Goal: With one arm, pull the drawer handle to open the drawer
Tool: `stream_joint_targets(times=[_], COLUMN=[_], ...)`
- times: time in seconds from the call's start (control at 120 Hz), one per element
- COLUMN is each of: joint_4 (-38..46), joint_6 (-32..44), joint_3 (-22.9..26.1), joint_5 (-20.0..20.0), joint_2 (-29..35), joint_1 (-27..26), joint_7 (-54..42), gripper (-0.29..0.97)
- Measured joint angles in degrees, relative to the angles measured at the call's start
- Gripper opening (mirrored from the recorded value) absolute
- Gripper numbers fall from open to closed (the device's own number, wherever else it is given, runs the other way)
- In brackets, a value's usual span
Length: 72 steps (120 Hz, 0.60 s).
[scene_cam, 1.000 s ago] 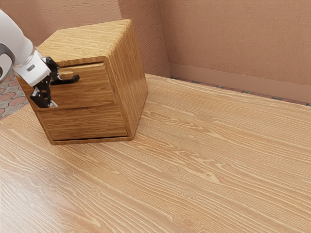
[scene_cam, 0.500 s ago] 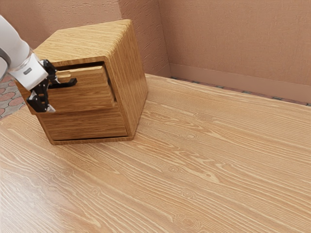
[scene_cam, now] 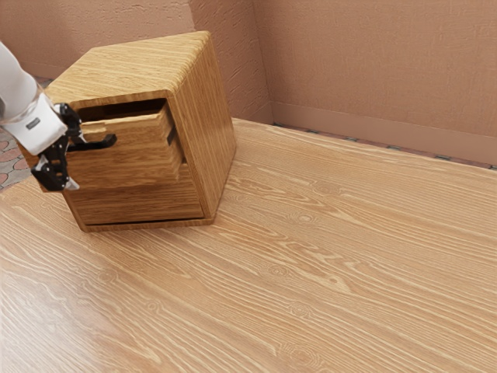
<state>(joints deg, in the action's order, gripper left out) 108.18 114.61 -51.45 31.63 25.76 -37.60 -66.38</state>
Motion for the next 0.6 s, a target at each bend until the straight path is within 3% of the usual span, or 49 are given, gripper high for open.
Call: stream_joint_targets(times=[0.358, 0.6], joint_4=[5.9, 9.5], joint_6=[-0.1, -0.2], joint_3=[10.1, 15.2], joint_5=[-1.2, -2.2], joint_2=[4.5, 8.0], joint_1=[11.0, 16.3], joint_7=[0.1, 0.2], gripper=[0.61, 0.65])
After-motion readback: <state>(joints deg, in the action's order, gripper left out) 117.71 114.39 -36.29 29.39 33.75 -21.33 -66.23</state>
